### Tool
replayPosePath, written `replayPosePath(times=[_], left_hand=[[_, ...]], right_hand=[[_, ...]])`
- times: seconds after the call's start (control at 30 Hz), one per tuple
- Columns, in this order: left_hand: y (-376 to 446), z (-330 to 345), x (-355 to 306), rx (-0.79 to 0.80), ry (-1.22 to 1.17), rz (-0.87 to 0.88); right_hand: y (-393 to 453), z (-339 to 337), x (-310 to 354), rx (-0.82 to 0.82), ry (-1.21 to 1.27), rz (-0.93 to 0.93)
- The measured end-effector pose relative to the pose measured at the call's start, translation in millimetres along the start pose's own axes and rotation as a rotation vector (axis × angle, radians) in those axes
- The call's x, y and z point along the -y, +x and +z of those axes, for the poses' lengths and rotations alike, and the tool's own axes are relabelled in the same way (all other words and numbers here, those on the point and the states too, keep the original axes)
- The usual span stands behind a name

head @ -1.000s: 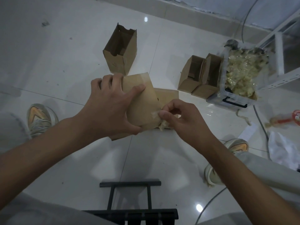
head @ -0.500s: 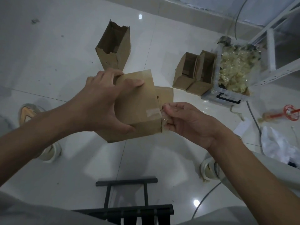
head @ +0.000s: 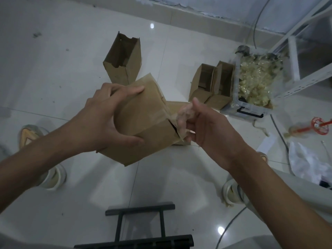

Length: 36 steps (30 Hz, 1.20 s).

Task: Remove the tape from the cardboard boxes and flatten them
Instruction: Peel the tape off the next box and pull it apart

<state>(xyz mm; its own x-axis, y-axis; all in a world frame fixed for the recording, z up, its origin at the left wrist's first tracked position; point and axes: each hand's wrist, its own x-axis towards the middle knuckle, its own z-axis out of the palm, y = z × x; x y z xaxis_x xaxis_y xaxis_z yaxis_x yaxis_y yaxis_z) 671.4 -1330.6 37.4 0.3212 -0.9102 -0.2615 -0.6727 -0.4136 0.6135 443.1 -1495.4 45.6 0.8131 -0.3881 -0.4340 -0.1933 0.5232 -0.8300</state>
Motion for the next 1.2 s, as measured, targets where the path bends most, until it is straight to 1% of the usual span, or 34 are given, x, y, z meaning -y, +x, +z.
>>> replayPosePath(times=[0.1,0.23,0.3,0.33,0.37,0.43,0.47,0.5,0.53,0.63,0.73,0.83,0.93,1.0,1.07,1.2], left_hand=[[1.9,0.0,0.7,0.012,-0.005,-0.017],[3.0,-1.8,-0.2,0.015,-0.011,-0.039],[3.1,-1.3,0.6,0.011,0.013,-0.034],[2.8,-1.1,0.9,0.007,0.017,-0.029],[2.0,-1.2,0.8,0.004,0.012,-0.022],[0.7,-2.5,1.5,-0.002,-0.022,-0.002],[0.8,-3.3,2.5,-0.001,-0.039,0.010],[0.8,-4.3,3.3,0.006,-0.053,0.024],[0.9,-5.1,3.9,0.018,-0.068,0.041],[3.1,-5.7,5.0,0.061,-0.152,0.094],[5.6,-3.1,2.9,0.039,-0.164,0.084],[5.7,6.1,-8.1,-0.065,0.032,0.158],[2.4,17.4,-30.9,-0.086,0.116,0.169],[2.1,22.1,-38.5,-0.101,0.216,0.191],[4.4,19.4,-38.3,-0.151,0.320,0.213],[3.7,9.5,-36.7,-0.251,0.448,0.282]], right_hand=[[0.9,3.0,0.5,-0.049,-0.091,-0.035],[-1.3,5.0,2.2,-0.067,-0.046,-0.048],[0.1,5.7,2.9,-0.108,-0.084,-0.026],[0.6,7.6,3.4,-0.154,-0.153,-0.016],[0.9,10.0,2.5,-0.206,-0.276,-0.033],[-2.0,14.5,-2.0,-0.253,-0.595,-0.175],[-3.9,15.8,-4.2,-0.249,-0.670,-0.240],[-5.1,16.0,-5.2,-0.231,-0.658,-0.279],[-6.8,15.6,-5.5,-0.200,-0.589,-0.282],[-8.5,13.3,-0.2,-0.114,-0.305,-0.174],[-5.3,12.0,-0.9,-0.135,-0.242,-0.091],[1.0,15.6,-4.1,-0.195,-0.245,-0.055],[6.9,24.1,-4.3,-0.219,-0.225,-0.057],[10.1,28.5,-3.5,-0.209,-0.236,-0.073],[12.7,28.9,-1.9,-0.190,-0.213,-0.077],[15.1,26.3,-0.2,-0.155,-0.049,-0.079]])
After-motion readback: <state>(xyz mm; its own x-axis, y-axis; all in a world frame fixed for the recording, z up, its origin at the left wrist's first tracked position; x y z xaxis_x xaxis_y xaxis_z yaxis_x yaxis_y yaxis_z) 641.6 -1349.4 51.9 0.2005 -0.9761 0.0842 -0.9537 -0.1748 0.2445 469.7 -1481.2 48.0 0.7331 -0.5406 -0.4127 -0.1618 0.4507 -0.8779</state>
